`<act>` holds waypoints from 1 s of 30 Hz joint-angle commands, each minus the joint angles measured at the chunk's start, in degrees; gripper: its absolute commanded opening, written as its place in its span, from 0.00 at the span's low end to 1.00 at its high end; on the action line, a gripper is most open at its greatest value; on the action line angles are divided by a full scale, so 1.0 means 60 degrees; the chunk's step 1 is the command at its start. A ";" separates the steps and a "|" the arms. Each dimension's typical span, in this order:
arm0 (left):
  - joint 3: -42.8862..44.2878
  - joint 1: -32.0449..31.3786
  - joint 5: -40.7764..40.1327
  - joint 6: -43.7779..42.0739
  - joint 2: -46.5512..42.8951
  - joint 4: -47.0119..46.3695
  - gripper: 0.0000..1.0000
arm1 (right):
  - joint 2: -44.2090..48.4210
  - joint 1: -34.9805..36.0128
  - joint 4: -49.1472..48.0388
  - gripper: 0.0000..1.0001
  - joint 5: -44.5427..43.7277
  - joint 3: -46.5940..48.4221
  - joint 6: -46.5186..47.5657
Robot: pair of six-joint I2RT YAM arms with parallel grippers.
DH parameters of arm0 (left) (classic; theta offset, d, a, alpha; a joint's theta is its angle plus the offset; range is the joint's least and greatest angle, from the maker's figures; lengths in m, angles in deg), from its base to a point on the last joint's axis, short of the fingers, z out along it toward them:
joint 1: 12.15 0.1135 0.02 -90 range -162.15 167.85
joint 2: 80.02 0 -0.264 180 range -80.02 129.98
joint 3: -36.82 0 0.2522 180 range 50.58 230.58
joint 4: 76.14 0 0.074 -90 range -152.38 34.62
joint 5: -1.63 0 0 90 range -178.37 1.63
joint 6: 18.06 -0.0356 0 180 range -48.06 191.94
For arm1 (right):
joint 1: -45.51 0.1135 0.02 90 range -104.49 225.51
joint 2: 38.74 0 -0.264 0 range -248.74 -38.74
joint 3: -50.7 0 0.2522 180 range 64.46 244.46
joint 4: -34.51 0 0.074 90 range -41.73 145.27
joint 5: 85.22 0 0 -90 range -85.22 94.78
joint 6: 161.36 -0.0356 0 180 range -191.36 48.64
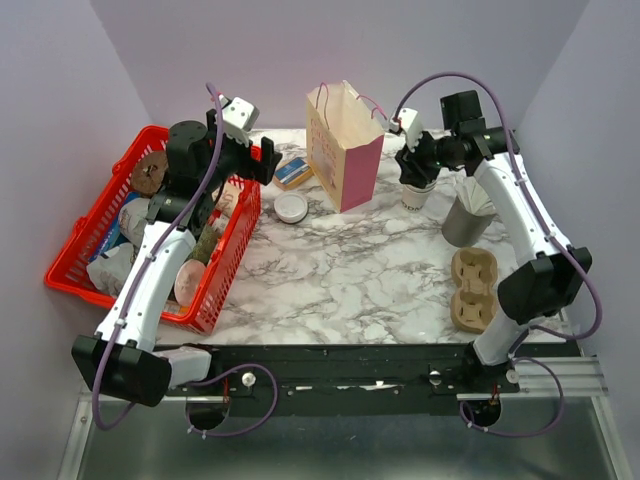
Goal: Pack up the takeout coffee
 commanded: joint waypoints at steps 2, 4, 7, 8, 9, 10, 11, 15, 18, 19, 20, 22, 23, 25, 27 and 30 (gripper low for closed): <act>-0.0362 -0.0032 0.0366 0.0189 -0.0466 -0.0207 0.99 | -0.0815 -0.0308 0.1097 0.52 0.0179 0.1011 -0.0367; -0.0407 -0.0032 0.0410 0.0218 -0.0495 -0.0207 0.99 | -0.1151 -0.0410 0.1082 0.51 0.0062 0.1289 -0.0542; -0.0509 -0.0032 0.0454 0.0291 -0.0510 -0.0280 0.99 | -0.1619 -0.0469 0.1067 0.50 -0.0421 0.1817 -0.0689; -0.0538 -0.0032 0.0469 0.0364 -0.0510 -0.0294 0.99 | -0.1709 -0.0498 0.1067 0.50 -0.0553 0.1963 -0.0690; -0.0553 -0.0032 0.0498 0.0394 -0.0496 -0.0323 0.99 | -0.1797 -0.0542 0.1082 0.50 -0.0598 0.2037 -0.0719; -0.0582 -0.0032 0.0542 0.0394 -0.0495 -0.0338 0.99 | -0.1899 -0.0600 0.1068 0.50 -0.0613 0.2081 -0.0777; -0.0597 -0.0032 0.0571 0.0409 -0.0495 -0.0353 0.99 | -0.2030 -0.0615 0.1082 0.50 -0.0685 0.2096 -0.0778; -0.0670 -0.0032 0.0601 0.0453 -0.0510 -0.0397 0.99 | -0.2178 -0.0645 0.1082 0.49 -0.0672 0.2038 -0.0778; -0.0685 -0.0032 0.0601 0.0453 -0.0525 -0.0397 0.99 | -0.2309 -0.0645 0.1067 0.49 -0.0744 0.1994 -0.0822; -0.0685 -0.0032 0.0601 0.0467 -0.0539 -0.0397 0.99 | -0.2383 -0.0674 0.1082 0.49 -0.0788 0.1994 -0.0880; -0.0700 -0.0032 0.0601 0.0453 -0.0539 -0.0397 0.99 | -0.2412 -0.0674 0.1068 0.49 -0.0832 0.1994 -0.0866; -0.0714 -0.0032 0.0601 0.0496 -0.0539 -0.0412 0.99 | -0.2529 -0.0674 0.1067 0.47 -0.0847 0.1979 -0.0895; -0.0729 -0.0032 0.0601 0.0497 -0.0525 -0.0412 0.99 | -0.2559 -0.0674 0.1067 0.47 -0.0876 0.2008 -0.0895; -0.0744 -0.0032 0.0615 0.0511 -0.0525 -0.0426 0.99 | -0.2646 -0.0674 0.1067 0.46 -0.0891 0.2023 -0.0895; -0.0729 -0.0032 0.0615 0.0511 -0.0510 -0.0426 0.99 | -0.2705 -0.0689 0.1082 0.45 -0.0979 0.2067 -0.0895; -0.0729 -0.0032 0.0615 0.0511 -0.0481 -0.0441 0.99 | -0.2779 -0.0703 0.1082 0.43 -0.1037 0.2111 -0.0881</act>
